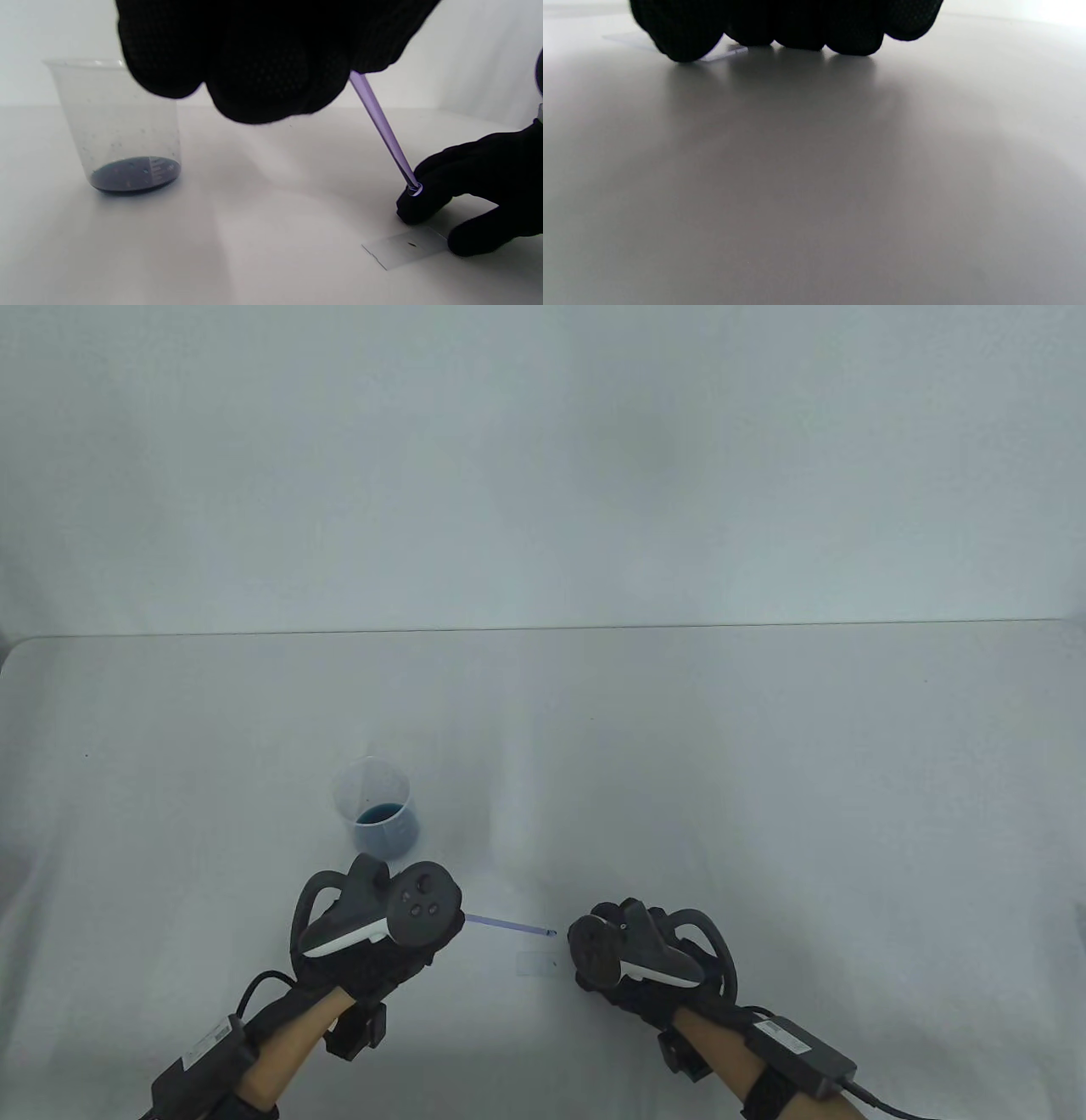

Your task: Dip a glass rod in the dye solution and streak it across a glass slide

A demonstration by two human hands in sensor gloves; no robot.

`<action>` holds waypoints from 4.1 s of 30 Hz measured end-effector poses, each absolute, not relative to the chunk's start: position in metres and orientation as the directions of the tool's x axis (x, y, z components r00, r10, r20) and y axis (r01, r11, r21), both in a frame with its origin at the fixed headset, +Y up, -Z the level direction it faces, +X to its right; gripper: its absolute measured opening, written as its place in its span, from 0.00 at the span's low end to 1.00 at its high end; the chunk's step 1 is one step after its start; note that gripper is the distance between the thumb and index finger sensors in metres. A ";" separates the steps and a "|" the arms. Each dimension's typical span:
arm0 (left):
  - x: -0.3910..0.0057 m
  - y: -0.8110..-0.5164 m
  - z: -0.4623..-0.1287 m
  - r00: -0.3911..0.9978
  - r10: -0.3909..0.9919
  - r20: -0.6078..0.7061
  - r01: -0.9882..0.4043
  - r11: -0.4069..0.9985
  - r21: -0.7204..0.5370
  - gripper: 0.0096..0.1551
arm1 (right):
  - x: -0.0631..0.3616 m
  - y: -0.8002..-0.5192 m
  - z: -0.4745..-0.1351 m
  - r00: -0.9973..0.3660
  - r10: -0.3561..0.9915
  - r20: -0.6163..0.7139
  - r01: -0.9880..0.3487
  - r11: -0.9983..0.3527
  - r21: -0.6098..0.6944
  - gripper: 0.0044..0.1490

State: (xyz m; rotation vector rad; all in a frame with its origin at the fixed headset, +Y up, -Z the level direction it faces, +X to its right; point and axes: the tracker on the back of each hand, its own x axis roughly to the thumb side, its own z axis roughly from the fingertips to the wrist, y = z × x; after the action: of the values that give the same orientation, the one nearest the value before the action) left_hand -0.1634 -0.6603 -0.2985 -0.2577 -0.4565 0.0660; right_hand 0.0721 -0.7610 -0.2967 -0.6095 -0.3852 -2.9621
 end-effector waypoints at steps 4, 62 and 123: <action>-0.156 -0.670 -0.299 0.885 0.132 0.446 0.001 0.959 -0.285 0.24 | 0.072 -0.762 -0.298 -0.924 -0.018 0.381 0.115 -0.966 0.231 0.34; -0.165 -0.669 -0.298 0.904 0.012 0.427 0.140 0.936 -0.322 0.24 | 0.071 -0.761 -0.295 -0.922 -0.029 0.387 0.121 -0.969 0.215 0.34; -0.217 -0.634 -0.373 0.932 -0.359 0.044 0.361 0.932 -0.029 0.32 | 0.075 -0.749 -0.301 -0.923 0.027 0.384 0.085 -0.959 0.271 0.37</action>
State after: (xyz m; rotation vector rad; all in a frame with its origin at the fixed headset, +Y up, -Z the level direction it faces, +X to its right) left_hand -0.2169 -0.6339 -0.3733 -0.0366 -0.0386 -0.3685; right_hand 0.0747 -0.7489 -0.3015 -0.6098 -0.4438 -3.0189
